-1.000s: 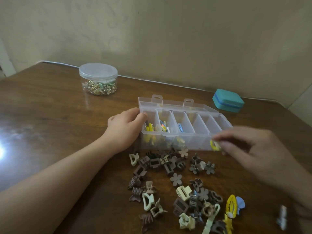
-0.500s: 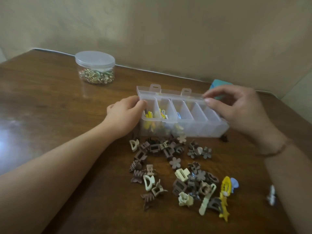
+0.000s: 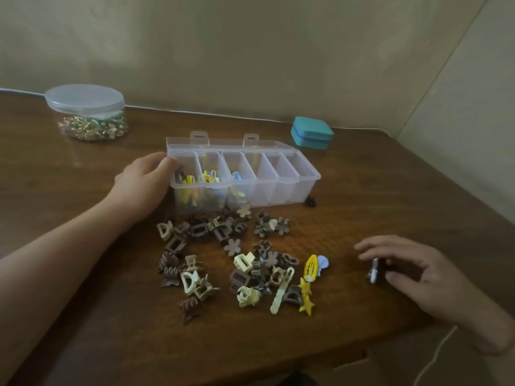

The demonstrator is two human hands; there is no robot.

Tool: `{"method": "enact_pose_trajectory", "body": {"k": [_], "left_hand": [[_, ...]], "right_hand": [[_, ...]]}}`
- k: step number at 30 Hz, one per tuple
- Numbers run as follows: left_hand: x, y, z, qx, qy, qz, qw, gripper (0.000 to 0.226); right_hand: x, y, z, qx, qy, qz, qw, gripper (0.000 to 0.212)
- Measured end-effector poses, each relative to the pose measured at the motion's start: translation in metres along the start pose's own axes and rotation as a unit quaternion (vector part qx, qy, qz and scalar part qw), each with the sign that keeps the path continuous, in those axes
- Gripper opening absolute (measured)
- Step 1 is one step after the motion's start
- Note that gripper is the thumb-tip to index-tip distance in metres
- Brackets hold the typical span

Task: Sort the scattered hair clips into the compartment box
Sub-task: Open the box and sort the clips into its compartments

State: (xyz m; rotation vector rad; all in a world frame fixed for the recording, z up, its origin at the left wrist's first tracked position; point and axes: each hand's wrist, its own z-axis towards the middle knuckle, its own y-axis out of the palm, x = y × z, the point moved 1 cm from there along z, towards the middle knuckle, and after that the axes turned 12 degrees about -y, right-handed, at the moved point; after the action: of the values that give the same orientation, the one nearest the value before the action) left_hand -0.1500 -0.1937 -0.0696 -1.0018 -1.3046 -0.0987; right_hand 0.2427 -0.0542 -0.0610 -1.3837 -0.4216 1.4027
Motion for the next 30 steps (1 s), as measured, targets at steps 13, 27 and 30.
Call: {"method": "enact_pose_trajectory", "body": {"k": [13,27,30], "left_hand": [[-0.005,0.0,0.008,0.005,0.027,-0.004,1.0,0.053],[-0.011,0.003,0.012,0.001,0.033,-0.005,0.999,0.054],[-0.013,0.004,0.012,0.0,0.025,-0.01,1.0,0.06]], "right_hand": [[-0.084,0.037,0.162,0.197,-0.105,0.024,0.974,0.01],[-0.062,0.005,0.173,0.033,-0.08,-0.039,0.996,0.009],[-0.064,0.003,0.161,-0.189,-0.057,-0.063,0.978,0.01]]}}
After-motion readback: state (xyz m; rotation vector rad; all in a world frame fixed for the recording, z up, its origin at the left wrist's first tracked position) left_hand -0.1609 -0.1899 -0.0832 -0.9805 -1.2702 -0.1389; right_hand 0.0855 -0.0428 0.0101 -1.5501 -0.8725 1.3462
